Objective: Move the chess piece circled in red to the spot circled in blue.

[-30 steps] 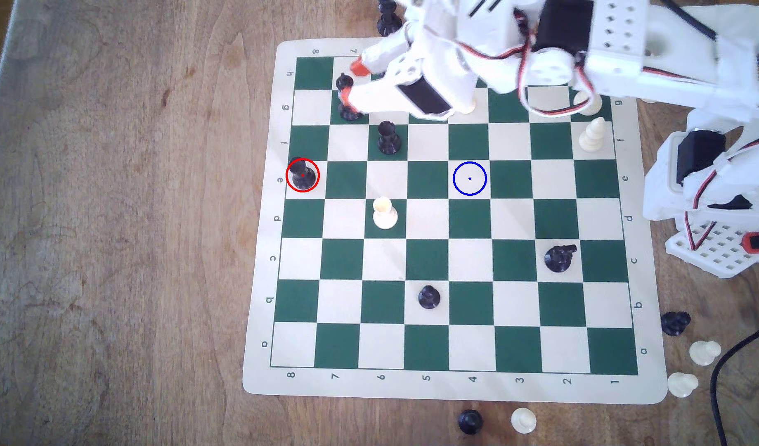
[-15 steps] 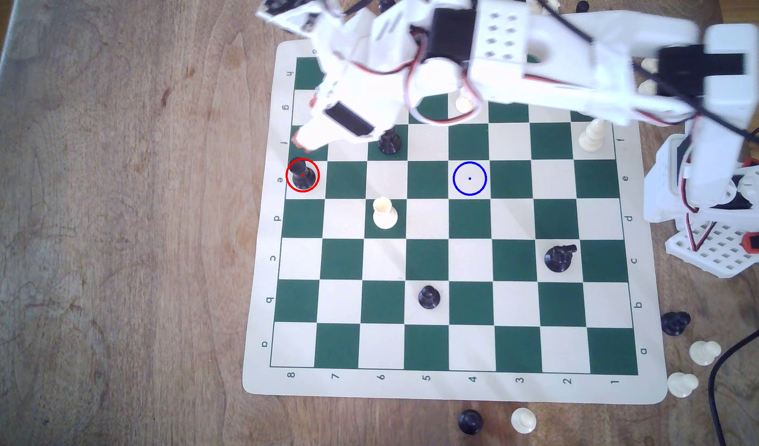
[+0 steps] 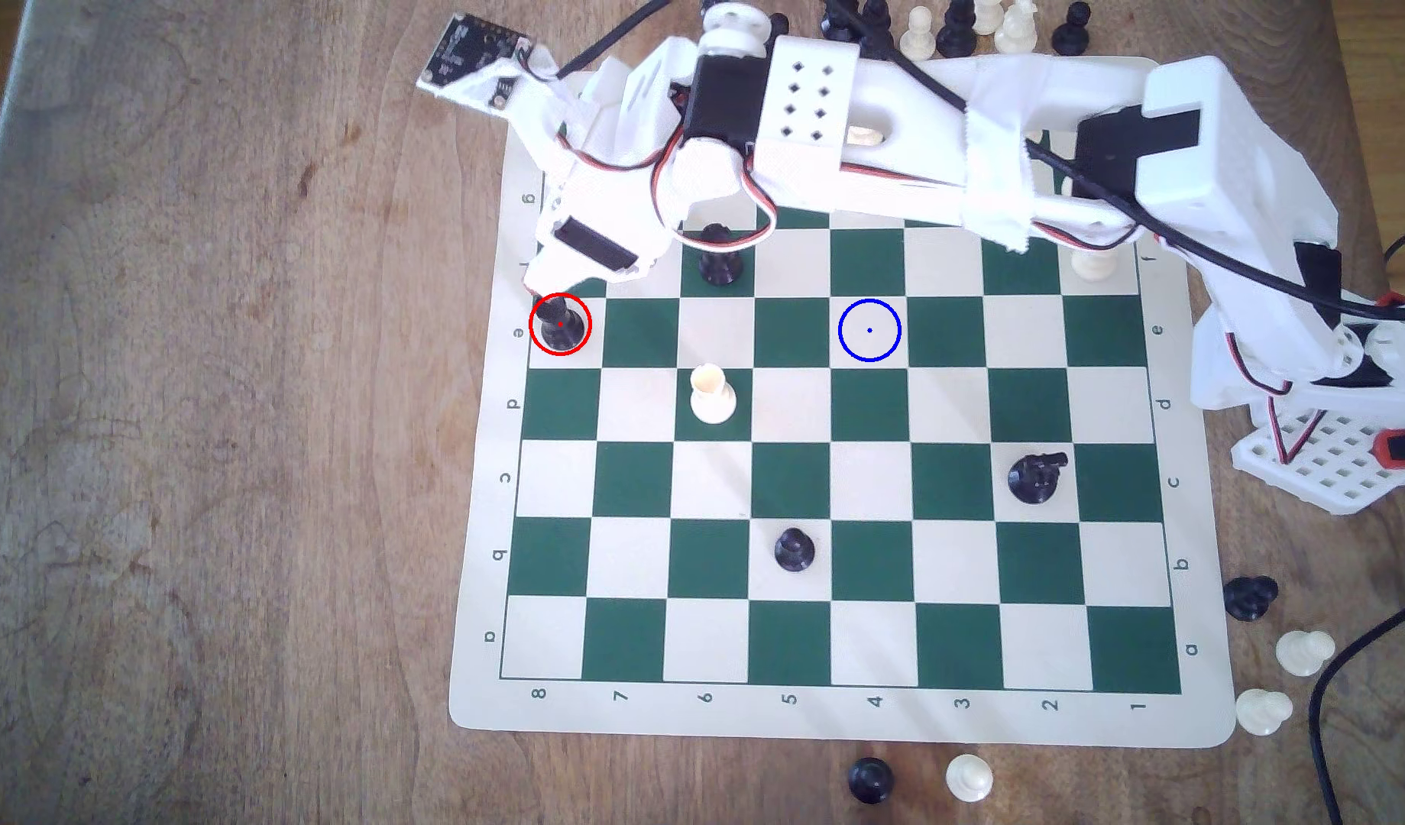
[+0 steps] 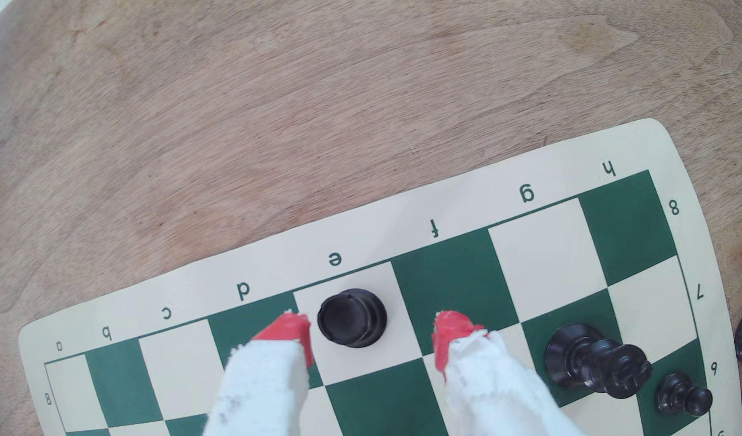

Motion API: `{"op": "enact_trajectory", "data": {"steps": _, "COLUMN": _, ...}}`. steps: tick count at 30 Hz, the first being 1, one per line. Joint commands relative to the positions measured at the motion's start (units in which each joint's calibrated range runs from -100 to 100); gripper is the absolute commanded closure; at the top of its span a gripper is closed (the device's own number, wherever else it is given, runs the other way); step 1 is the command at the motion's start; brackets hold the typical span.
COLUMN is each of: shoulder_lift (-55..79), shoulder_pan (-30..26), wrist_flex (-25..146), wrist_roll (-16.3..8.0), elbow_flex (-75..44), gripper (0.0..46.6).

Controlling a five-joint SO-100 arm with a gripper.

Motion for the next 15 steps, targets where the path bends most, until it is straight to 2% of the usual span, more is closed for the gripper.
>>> {"op": "enact_trajectory", "data": {"steps": 1, "shoulder_lift": -0.67, "shoulder_pan": -0.84, "wrist_flex": -0.05, "wrist_roll": 0.59, "elbow_flex": -6.31, "gripper": 29.8}}
{"op": "enact_trajectory", "data": {"steps": 15, "shoulder_lift": 7.39, "shoulder_pan": -1.07, "wrist_flex": 0.03, "wrist_roll": 0.73, "elbow_flex": -13.93, "gripper": 28.5}}
